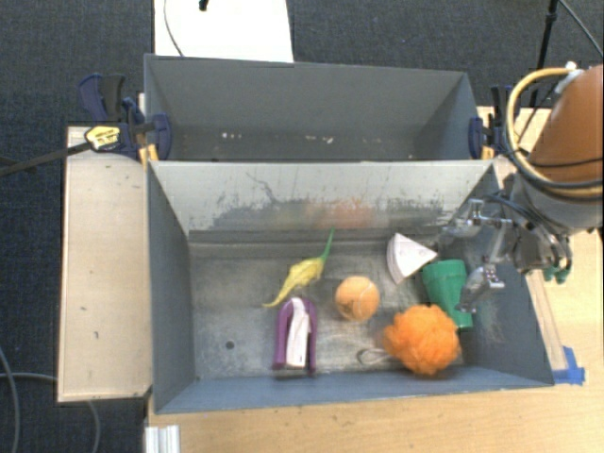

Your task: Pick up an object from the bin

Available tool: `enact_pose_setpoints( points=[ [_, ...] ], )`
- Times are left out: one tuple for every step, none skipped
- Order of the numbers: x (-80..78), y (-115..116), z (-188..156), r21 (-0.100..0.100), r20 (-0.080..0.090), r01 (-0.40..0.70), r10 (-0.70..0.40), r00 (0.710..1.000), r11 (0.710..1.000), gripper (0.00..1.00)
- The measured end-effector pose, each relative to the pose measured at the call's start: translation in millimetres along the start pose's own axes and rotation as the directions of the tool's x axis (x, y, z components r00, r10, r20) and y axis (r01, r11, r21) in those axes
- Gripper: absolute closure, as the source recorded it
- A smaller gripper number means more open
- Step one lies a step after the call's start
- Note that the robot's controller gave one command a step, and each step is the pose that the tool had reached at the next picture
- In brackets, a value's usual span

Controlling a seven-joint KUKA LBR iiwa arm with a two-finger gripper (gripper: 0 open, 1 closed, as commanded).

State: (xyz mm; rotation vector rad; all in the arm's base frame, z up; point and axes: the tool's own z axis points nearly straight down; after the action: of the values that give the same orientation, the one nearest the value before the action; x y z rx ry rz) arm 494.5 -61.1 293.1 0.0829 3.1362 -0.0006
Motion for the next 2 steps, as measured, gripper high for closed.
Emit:
enact_pose_setpoints(
  points=[
    [-7.4, -33, 1, -0.002, -0.002, 0.208, -0.208, 0.978, 0.978, 0.00],
    [-4.7, -39, 34, 0.006, 0.007, 0.336, -0.336, 0.942, 0.942, 0.00]
  ],
)
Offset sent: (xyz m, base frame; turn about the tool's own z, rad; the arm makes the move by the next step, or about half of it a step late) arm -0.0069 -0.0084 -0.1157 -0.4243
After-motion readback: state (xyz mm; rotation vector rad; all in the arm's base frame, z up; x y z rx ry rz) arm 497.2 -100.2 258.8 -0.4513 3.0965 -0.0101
